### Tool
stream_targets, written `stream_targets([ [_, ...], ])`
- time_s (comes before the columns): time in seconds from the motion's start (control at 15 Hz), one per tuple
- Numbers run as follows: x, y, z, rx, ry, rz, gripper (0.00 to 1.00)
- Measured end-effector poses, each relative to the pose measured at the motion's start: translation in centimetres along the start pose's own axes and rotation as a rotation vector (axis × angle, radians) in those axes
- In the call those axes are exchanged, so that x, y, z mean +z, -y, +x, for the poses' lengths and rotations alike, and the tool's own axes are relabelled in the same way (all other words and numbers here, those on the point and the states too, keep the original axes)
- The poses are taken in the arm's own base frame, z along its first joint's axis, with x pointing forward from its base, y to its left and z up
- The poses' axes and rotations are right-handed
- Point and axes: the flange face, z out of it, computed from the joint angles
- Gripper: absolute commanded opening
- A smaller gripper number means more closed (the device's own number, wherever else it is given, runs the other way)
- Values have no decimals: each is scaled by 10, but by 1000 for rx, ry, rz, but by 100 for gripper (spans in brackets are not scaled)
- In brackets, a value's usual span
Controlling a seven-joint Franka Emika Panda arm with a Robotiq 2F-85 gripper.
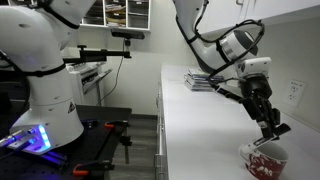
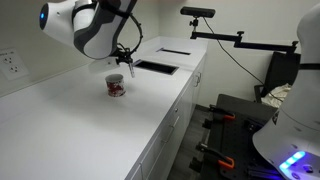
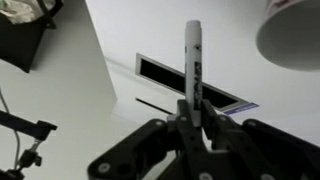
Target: Take the marker out of the red mug
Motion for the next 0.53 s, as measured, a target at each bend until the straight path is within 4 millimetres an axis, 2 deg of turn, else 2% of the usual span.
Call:
stream_targets([
  [0.27,35,-32,-29,-61,84,-90,5],
  [0.53,71,-43,-54,-86,241,-9,5],
])
